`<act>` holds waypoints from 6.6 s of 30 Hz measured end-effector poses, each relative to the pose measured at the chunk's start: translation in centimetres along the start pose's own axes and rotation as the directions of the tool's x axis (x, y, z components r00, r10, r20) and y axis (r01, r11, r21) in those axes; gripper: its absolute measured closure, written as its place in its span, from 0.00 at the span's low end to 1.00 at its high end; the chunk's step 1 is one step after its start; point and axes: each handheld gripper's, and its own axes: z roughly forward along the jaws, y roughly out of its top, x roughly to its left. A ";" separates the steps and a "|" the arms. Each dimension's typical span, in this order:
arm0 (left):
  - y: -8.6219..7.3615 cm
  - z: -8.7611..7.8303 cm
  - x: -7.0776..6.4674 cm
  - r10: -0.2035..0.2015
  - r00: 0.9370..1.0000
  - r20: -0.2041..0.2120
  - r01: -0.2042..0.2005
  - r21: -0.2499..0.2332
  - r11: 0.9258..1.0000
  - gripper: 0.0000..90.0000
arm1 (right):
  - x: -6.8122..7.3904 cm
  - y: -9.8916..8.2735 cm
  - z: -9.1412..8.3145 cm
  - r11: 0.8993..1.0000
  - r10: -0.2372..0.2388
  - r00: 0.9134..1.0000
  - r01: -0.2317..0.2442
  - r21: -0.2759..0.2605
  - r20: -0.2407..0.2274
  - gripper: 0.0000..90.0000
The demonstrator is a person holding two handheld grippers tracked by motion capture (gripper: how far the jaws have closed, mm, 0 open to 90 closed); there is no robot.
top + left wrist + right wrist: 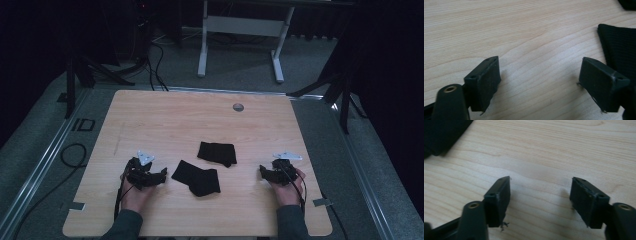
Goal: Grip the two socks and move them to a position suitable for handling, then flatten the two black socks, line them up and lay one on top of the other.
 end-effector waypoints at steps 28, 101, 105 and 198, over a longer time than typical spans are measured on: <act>0.1 -0.7 -0.7 0.033 0.999 0.038 -0.034 0.019 0.999 0.51 | 8.3 1.8 -2.6 0.965 -0.260 0.942 0.258 -0.035 -0.212 0.75; 0.2 -0.8 -4.9 0.129 0.958 0.257 -0.128 -0.020 0.992 1.00 | 21.3 2.5 -2.2 0.868 -0.470 0.753 0.489 -0.086 -0.461 0.72; 0.2 -0.8 -5.0 0.138 0.958 0.251 -0.138 -0.020 0.990 1.00 | 22.1 2.4 -1.8 0.865 -0.470 0.748 0.496 -0.075 -0.468 0.68; 0.6 -1.0 -4.9 0.167 0.956 0.242 -0.154 -0.073 0.985 0.71 | 6.7 2.0 -4.2 0.991 -0.132 0.968 0.131 -0.018 -0.214 0.56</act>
